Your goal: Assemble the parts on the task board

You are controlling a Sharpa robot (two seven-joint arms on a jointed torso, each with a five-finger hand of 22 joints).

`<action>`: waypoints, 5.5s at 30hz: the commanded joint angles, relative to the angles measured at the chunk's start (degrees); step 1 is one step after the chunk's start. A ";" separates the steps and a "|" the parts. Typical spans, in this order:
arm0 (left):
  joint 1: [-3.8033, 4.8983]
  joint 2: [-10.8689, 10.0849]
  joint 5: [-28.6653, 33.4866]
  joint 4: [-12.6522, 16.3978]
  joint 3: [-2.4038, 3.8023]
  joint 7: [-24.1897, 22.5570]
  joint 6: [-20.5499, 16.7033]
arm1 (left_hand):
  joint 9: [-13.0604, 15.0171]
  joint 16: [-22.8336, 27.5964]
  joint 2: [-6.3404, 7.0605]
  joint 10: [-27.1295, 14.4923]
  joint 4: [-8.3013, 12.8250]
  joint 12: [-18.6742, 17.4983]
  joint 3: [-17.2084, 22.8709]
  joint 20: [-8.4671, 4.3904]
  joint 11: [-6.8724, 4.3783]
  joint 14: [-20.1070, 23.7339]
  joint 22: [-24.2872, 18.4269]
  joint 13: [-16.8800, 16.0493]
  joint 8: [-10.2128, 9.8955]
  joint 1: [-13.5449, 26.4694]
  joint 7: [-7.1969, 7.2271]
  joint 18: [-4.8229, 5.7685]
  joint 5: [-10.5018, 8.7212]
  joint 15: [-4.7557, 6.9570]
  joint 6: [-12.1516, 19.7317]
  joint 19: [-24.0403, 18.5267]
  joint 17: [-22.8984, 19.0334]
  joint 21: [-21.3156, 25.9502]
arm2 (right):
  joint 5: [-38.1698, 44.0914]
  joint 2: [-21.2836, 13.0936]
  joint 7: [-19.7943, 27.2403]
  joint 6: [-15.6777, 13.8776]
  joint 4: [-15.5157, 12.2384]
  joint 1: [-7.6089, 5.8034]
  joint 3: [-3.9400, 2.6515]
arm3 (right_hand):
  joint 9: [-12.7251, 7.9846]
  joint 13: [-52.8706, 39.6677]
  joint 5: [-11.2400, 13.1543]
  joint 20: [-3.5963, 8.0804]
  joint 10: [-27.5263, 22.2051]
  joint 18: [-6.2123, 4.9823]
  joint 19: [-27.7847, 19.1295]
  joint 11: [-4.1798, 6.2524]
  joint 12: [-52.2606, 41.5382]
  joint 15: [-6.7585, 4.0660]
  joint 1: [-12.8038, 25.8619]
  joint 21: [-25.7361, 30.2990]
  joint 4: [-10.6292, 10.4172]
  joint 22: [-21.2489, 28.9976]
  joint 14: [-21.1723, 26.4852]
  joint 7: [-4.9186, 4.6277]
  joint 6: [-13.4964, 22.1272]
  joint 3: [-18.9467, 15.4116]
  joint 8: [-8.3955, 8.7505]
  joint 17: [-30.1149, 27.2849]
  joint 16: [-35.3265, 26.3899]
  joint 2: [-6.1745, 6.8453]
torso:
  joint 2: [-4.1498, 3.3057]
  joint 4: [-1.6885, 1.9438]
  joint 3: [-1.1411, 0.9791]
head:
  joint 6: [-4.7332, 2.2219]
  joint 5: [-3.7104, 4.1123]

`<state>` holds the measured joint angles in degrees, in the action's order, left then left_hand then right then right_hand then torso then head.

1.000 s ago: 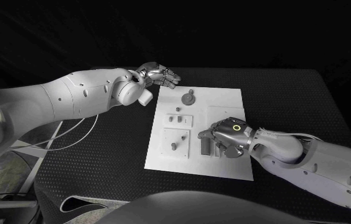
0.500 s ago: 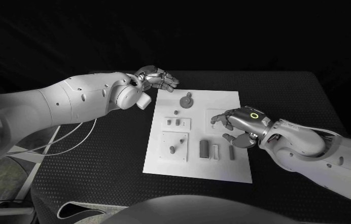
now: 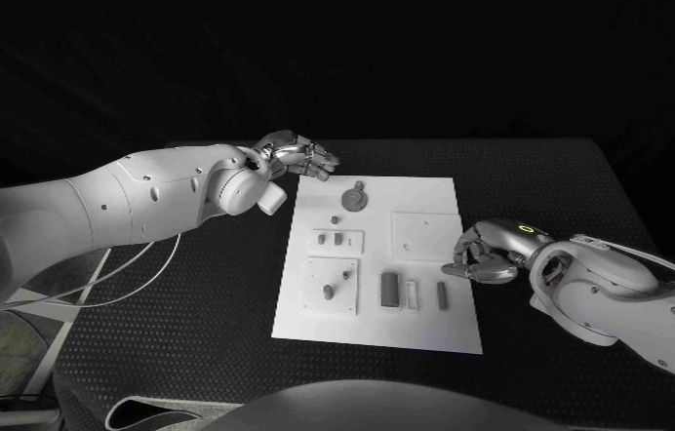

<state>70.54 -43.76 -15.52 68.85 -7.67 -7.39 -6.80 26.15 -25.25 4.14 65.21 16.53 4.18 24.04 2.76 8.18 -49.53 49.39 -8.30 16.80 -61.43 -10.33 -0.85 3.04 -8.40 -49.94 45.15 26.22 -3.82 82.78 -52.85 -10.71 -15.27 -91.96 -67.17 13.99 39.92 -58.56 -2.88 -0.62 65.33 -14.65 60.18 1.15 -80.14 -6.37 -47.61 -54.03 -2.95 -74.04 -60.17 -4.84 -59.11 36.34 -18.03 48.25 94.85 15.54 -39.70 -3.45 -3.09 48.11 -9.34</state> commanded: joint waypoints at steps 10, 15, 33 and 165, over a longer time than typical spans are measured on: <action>0.04 0.48 -0.36 -0.03 0.02 -0.42 0.37 | 0.04 0.42 0.37 -0.09 -0.12 -0.06 -0.41 0.18 -0.02 0.31 -0.09 0.08 0.43 0.20 0.04 0.30 -0.22 -0.26 0.41 -0.40 0.11 -0.21 | -11.61 0.69 -15.21 10.38 -1.59 1.56 0.05 | 1.82 -4.13 0.04 3.02 8.54 -0.35 4.69 1.91 -0.33 -2.50 3.73 1.08 -4.28 2.25 -9.46 1.58 -2.04 -0.44 -1.05 4.56 -1.35 -0.04 | 0.03 -0.62 -0.09 | -0.45 0.69; 0.04 0.50 -0.37 -0.03 0.02 -0.35 0.35 | 0.04 0.43 0.35 -0.08 -0.13 -0.06 -0.44 0.18 -0.02 0.32 -0.10 0.08 0.44 0.25 0.05 0.30 -0.22 -0.26 0.41 -0.41 0.13 -0.20 | -11.52 1.86 -15.97 10.08 -1.50 1.87 0.05 | 2.30 -4.50 0.04 3.31 9.22 -0.35 5.12 2.25 -0.16 -2.78 3.76 1.25 -5.00 2.40 -10.25 1.92 -2.78 -0.09 -1.33 5.00 -1.66 -0.79 | 0.01 -0.54 -0.06 | -0.58 0.85; 0.05 0.28 -0.34 0.28 0.02 -0.30 0.96 | 0.04 0.51 0.28 -0.10 -0.19 -0.07 -0.60 0.20 -0.01 0.36 -0.12 0.10 0.45 0.61 0.03 0.30 -0.22 -0.28 0.47 -0.43 0.23 -0.19 | -5.48 5.00 -16.54 11.05 0.05 3.68 0.07 | 2.81 -4.67 0.05 3.50 9.97 -0.35 5.07 2.71 0.36 -3.15 3.02 1.39 -3.21 2.20 -10.89 2.40 -3.96 -1.81 -1.32 5.42 -1.99 -2.88 | -0.04 -0.46 -0.04 | -0.54 0.33; 0.07 -0.69 -0.56 0.79 0.00 0.40 1.45 | 0.10 0.81 -0.27 0.00 -0.12 -0.02 -0.94 0.18 -0.08 0.32 -0.20 0.16 0.67 1.74 0.11 0.21 -0.22 -0.25 0.48 -0.46 0.84 -0.21 | 5.07 7.09 -22.09 21.97 4.24 4.94 0.01 | 1.71 -4.40 0.11 2.00 9.35 -0.35 4.39 1.83 4.97 -2.11 7.07 3.65 18.10 0.35 -9.10 1.53 -5.19 -2.75 3.92 4.70 -3.46 -12.19 | -0.02 -0.53 0.01 | 0.09 0.28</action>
<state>70.56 -44.47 -15.95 69.48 -7.70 -6.68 -5.96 26.20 -24.80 3.70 65.21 16.21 4.18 23.34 2.96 8.18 -49.34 49.28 -8.20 17.26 -60.08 -10.22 -0.86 3.04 -8.60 -49.84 44.95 26.96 -3.82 77.98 -45.08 -24.14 -2.06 -89.00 -63.49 12.75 42.15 -63.01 -2.60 1.43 75.04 -15.10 64.80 2.98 -75.30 -8.33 -41.17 -50.48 15.45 -73.74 -69.61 1.26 -68.67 33.61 -15.33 52.99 91.74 3.44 -39.72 -3.99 -3.14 48.17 -9.11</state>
